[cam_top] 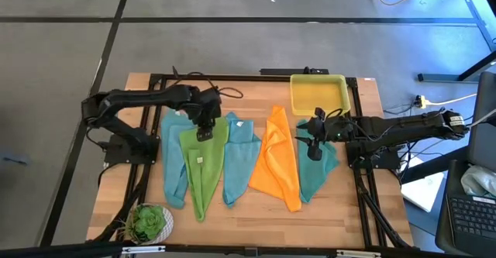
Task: Fold microfiber towels
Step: Fold the green microfiber cloth
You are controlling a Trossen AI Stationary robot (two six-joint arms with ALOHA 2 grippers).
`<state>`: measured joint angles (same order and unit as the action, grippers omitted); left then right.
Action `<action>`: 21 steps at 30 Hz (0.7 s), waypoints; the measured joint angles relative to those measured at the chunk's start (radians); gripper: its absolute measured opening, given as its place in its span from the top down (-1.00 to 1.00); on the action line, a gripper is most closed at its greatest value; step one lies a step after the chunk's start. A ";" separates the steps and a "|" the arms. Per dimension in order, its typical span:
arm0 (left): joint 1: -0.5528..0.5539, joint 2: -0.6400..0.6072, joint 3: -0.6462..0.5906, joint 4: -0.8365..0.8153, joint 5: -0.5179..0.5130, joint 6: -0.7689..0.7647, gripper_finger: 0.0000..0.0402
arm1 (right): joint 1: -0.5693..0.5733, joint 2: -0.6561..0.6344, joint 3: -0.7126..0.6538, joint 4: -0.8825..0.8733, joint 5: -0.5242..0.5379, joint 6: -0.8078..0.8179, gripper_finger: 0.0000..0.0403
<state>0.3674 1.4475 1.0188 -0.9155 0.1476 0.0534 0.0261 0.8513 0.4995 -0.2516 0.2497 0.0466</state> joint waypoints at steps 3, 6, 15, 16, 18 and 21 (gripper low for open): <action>-0.003 0.029 0.008 -0.097 0.051 -0.036 0.00 | 0.000 0.000 -0.002 0.001 0.000 -0.001 0.04; -0.026 0.039 0.009 -0.183 0.069 -0.076 -0.01 | 0.000 0.000 -0.039 0.045 -0.006 -0.001 0.04; -0.202 0.039 -0.009 -0.169 0.014 0.041 0.01 | 0.000 0.001 -0.215 0.278 -0.038 0.067 0.04; -0.222 0.039 -0.022 -0.157 0.009 0.070 0.01 | 0.000 0.001 -0.228 0.297 -0.044 0.081 0.04; -0.256 0.039 -0.046 -0.136 -0.001 0.114 0.02 | 0.000 0.001 -0.245 0.320 -0.052 0.102 0.04; -0.289 0.039 -0.088 -0.089 -0.026 0.159 0.02 | 0.005 0.001 -0.251 0.330 -0.052 0.107 0.04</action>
<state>0.0786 1.4860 0.9305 -1.0048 0.1218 0.2128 0.0312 0.8520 0.2485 0.0787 0.1978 0.1539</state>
